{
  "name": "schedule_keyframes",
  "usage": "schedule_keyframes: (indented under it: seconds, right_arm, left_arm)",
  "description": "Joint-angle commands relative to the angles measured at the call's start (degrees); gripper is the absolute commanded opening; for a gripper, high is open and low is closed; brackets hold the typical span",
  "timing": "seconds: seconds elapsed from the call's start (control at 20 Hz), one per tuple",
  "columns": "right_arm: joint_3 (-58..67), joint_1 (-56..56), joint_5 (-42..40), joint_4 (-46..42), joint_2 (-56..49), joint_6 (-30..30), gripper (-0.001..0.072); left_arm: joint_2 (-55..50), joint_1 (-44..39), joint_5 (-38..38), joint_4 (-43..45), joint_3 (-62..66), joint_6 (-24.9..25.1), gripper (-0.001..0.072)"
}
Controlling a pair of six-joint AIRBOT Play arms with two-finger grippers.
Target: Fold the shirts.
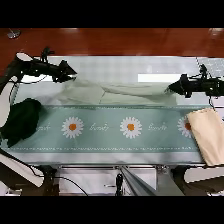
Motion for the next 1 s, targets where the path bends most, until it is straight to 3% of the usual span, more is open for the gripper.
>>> schedule_keyframes:
  seconds: [0.0,0.2,0.3,0.4,0.55,0.7,0.95]
  right_arm:
    - [2.2,-1.3,1.8,2.6,-0.7,-0.5,0.0624]
    - [7.8,-9.7,12.8,-1.9,0.3,-0.6,0.0624]
    - [7.1,-13.0,13.5,-10.0,1.6,0.0,0.0624]
    - [4.3,-13.8,13.0,-13.8,1.8,0.0,0.0624]
    - [-0.6,-11.7,10.4,-12.1,0.6,-3.0,0.0624]
    - [-0.6,-8.2,8.9,-10.9,-2.2,-3.3,0.0624]
    - [-0.5,-2.8,5.9,-6.3,-5.3,-3.5,0.0624]
  left_arm:
    - [-0.1,1.5,-7.8,4.1,2.7,-1.4,0.0704]
    - [6.8,8.1,-15.6,24.0,3.8,-6.5,0.0703]
    - [13.2,10.9,-11.5,27.8,-0.7,-6.5,0.0704]
    - [22.3,12.0,0.7,25.2,-11.3,-6.9,0.0704]
    - [36.7,9.1,18.3,15.9,-30.9,-5.0,0.0704]
    - [43.4,4.1,20.0,13.4,-39.5,-3.4,0.0703]
    - [42.8,-3.5,18.8,12.4,-39.3,-3.4,0.0704]
